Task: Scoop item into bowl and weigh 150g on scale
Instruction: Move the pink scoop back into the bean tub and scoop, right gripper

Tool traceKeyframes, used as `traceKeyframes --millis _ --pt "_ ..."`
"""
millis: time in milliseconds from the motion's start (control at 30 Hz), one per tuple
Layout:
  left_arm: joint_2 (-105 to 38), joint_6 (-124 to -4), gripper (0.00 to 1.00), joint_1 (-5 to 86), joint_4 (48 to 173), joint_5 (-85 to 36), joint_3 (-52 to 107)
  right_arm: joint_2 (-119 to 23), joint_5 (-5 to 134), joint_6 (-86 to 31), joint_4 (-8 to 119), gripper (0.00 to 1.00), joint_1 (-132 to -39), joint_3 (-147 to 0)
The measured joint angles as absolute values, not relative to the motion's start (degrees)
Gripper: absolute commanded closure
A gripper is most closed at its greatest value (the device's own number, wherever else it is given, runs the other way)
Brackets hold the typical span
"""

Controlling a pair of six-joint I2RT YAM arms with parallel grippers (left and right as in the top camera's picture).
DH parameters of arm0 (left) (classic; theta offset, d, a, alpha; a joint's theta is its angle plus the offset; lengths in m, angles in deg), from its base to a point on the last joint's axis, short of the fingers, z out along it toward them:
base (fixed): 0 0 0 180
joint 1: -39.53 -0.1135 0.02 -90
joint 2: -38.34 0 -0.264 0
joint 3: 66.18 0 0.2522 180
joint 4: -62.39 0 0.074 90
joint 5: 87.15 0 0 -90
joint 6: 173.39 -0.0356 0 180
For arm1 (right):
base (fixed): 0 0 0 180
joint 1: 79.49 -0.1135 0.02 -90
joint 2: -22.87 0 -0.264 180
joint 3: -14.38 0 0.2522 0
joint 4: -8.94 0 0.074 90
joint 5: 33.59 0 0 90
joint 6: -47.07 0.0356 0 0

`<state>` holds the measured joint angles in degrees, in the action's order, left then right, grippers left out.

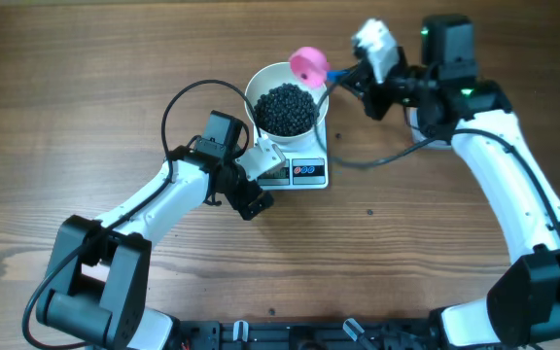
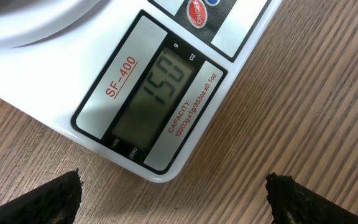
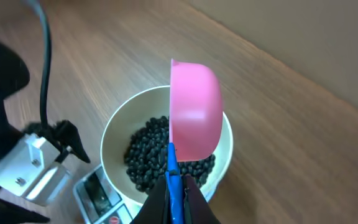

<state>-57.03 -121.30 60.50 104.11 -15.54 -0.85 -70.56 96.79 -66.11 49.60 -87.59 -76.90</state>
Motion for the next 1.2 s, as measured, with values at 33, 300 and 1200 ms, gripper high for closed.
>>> traceKeyframes --millis 33,300,1200 --pt "-57.0 -121.3 0.0 60.5 104.1 -15.5 -0.8 -70.6 98.3 -64.1 49.6 0.96 -86.1 -76.9" --pt "-57.0 -121.3 0.0 60.5 104.1 -15.5 -0.8 -70.6 105.9 -51.4 63.2 0.96 -66.7 -77.1" --pt "-57.0 -121.3 0.0 60.5 104.0 -15.5 -0.8 -73.6 94.7 -50.2 67.2 0.07 -48.6 -73.6"
